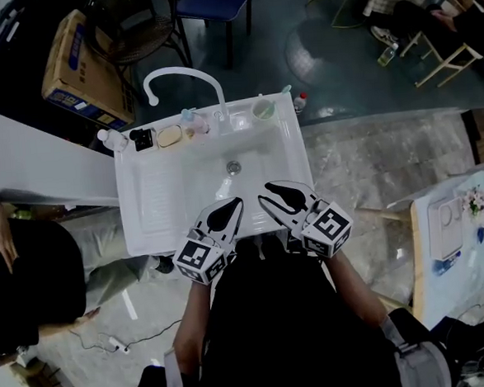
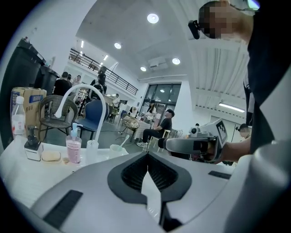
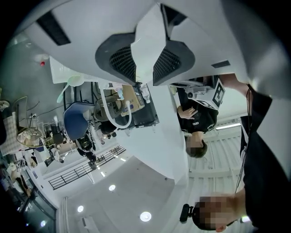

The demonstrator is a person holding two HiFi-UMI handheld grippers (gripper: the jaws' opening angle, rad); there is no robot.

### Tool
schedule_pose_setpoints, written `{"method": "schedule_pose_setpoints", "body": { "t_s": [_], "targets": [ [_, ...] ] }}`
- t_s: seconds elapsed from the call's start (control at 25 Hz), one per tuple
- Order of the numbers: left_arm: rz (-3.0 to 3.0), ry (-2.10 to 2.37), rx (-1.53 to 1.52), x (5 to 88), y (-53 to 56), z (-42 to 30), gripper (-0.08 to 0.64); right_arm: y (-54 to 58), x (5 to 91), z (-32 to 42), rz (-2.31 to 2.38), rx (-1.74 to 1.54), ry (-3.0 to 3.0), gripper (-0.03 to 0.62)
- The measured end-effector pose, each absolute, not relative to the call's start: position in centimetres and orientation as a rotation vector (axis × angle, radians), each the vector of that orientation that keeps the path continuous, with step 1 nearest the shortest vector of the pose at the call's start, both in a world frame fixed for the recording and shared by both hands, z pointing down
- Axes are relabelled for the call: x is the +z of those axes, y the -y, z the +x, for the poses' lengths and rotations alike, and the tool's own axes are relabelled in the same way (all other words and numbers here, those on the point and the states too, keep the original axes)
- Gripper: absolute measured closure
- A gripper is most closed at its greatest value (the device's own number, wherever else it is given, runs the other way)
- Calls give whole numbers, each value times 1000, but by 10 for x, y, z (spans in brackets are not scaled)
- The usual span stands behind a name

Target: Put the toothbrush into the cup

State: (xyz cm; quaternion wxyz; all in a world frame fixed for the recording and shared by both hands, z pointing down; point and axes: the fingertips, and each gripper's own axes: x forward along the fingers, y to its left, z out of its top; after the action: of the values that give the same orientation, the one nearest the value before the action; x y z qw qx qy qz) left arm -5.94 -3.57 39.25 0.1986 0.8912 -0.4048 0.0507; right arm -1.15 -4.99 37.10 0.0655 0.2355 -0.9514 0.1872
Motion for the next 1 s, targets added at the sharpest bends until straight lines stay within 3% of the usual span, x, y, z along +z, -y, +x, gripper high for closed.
{"method": "schedule_pose_setpoints", "body": {
  "t_s": [0.32, 1.0],
  "targets": [
    [2513, 1124, 147, 387, 27, -49, 549, 21, 376, -20, 623, 545, 2872, 569],
    [2467, 1256, 136, 380, -16, -41, 548, 1, 374, 6, 561, 527, 2935, 576]
  ]
}}
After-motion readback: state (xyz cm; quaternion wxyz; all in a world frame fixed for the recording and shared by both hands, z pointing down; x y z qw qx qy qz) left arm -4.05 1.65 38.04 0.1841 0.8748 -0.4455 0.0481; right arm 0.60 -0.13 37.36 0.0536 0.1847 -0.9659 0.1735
